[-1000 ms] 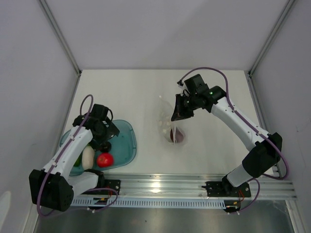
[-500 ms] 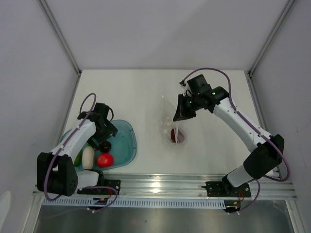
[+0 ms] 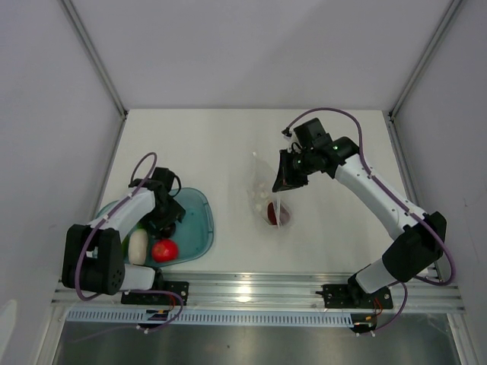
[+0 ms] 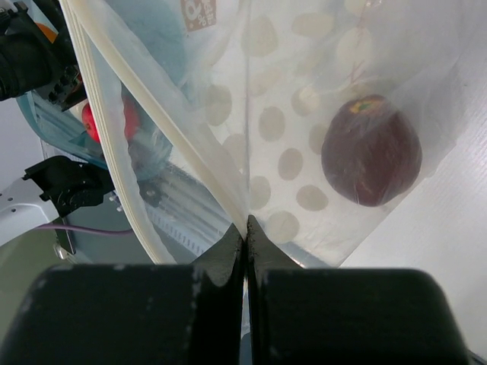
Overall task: Place the food in the zip-top bag and seal the zipper
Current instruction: Pick up the fake fruit from the bin, then place the fake fruit in the zipper food storage bag.
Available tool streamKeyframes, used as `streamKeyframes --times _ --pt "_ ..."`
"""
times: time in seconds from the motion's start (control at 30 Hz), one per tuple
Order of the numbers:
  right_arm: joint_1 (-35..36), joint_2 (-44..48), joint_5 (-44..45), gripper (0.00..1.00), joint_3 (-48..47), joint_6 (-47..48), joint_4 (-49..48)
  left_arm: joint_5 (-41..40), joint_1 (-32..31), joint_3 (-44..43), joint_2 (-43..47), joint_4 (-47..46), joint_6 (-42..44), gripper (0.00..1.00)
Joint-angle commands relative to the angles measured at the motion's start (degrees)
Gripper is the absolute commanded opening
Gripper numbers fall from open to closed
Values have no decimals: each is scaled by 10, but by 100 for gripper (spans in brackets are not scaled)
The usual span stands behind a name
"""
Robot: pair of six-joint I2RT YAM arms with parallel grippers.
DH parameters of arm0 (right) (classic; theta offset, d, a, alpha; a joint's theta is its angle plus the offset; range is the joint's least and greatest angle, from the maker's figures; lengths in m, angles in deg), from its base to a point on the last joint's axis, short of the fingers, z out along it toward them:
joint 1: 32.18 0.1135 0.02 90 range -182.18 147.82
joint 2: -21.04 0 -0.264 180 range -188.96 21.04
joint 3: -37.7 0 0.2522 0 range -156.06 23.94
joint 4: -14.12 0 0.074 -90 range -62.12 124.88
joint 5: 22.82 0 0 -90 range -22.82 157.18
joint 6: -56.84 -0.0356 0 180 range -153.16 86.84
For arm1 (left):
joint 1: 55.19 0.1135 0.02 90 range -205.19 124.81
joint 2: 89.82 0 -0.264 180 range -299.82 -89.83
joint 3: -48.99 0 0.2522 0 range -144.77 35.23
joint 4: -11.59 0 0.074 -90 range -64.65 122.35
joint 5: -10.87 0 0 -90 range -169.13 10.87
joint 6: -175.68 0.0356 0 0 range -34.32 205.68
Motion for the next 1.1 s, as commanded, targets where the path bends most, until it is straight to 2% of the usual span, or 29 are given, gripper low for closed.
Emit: streamKeyframes --times 0.0,0.07,0.1,0.17,0.2,0.4,0.47,0.53,0.6,0.63,0.7,0.8,0.97,1.07 --pt "-3 27 -4 0 1 2 4 -5 6 0 -9 -20 0 79" --pt "-3 30 -2 0 1 0 5 -12 6 -2 -9 -21 6 71" --pt "-3 30 -2 0 2 -1 4 -13 6 -1 -7 -22 7 60" --pt "-3 32 -2 0 4 -3 4 -12 7 0 -2 -25 11 47" --pt "-2 32 -2 0 5 -4 3 -8 7 1 -1 -27 13 35" --pt "1 33 -2 0 5 -8 -1 20 7 -17 38 -12 22 1" --pt "4 32 0 0 6 -9 -1 33 7 -24 56 -4 29 1" --pt "9 28 0 0 7 -11 -5 115 1 -64 103 -1 72 1" --pt "11 28 0 0 7 -11 -7 140 -7 -68 116 -8 79 1" --pt "11 25 0 0 6 -11 -8 193 -13 -75 132 -35 89 1" --pt "15 22 3 0 1 -12 -10 247 -32 -74 190 -80 89 1" --pt "19 17 4 0 -7 -12 -11 346 -58 -69 251 -201 75 1" --pt "33 5 11 0 -18 -16 -13 495 -122 -117 209 -359 54 1" --pt "45 2 13 0 -17 -16 -16 546 -182 -173 171 -391 67 1"
